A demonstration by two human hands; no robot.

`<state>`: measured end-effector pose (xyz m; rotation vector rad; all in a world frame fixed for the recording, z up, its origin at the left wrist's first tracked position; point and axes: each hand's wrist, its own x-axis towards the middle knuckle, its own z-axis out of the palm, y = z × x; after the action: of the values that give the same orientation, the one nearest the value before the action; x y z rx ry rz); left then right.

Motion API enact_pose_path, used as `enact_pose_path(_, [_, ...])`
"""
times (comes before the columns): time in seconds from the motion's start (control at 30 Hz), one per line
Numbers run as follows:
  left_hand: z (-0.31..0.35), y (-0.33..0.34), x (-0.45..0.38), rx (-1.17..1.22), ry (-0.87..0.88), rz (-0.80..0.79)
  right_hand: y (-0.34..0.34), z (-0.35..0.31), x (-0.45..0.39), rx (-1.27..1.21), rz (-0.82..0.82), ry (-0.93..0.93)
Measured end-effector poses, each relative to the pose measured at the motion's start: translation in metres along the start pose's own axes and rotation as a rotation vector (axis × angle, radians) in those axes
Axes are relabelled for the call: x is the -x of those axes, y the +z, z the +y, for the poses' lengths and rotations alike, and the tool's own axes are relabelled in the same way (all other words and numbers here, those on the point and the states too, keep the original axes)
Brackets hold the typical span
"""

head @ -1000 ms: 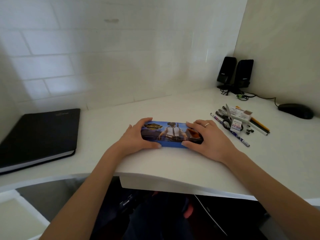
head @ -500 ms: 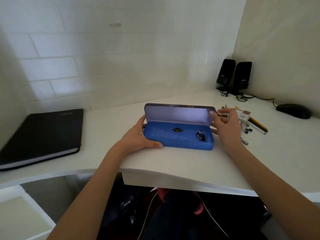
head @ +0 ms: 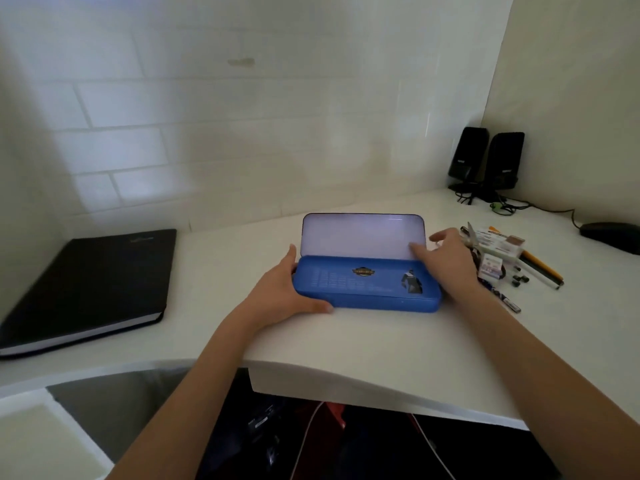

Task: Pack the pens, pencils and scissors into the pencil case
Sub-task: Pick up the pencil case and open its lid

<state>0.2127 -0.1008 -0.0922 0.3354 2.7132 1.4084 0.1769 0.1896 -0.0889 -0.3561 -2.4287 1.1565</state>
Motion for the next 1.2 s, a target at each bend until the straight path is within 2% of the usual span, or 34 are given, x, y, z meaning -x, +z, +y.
enact_pose_path(0.2, [-0.003,0.003,-0.002,-0.004,0.033,0.030,-0.005,-0.002,0.010,0.010,0.058,-0.147])
enact_pose_path(0.3, [-0.001,0.005,-0.001,0.005,0.041,0.029,-0.016,-0.017,0.021,0.027,0.095,-0.366])
enact_pose_path(0.33, [-0.004,0.005,-0.002,-0.005,0.056,0.032,-0.019,-0.024,0.025,-0.013,0.016,-0.440])
enact_pose_path(0.4, [-0.005,0.006,-0.004,-0.041,0.089,0.057,-0.020,-0.036,0.038,-0.087,-0.276,-0.542])
enact_pose_path(0.47, [-0.003,0.004,-0.006,-0.033,0.103,0.080,-0.013,-0.043,0.050,-0.016,-0.510,-0.611])
enact_pose_path(0.5, [-0.002,0.004,-0.006,-0.021,0.106,0.086,-0.007,-0.043,0.054,0.057,-0.556,-0.647])
enact_pose_path(0.57, [0.000,0.004,-0.006,-0.010,0.114,0.096,0.002,-0.043,0.060,0.131,-0.533,-0.686])
enact_pose_path(0.63, [0.000,0.004,-0.005,-0.009,0.118,0.112,0.005,-0.043,0.064,0.102,-0.469,-0.657])
enact_pose_path(0.83, [0.001,0.004,-0.004,0.010,0.080,0.148,0.013,-0.054,0.077,-0.007,-0.343,-0.397])
enact_pose_path(1.03, [0.000,0.003,-0.006,0.015,0.084,0.170,0.014,-0.055,0.077,-0.065,-0.317,-0.315])
enact_pose_path(1.2, [-0.004,0.004,-0.009,0.014,0.092,0.159,0.010,-0.055,0.076,-0.296,-0.340,-0.242])
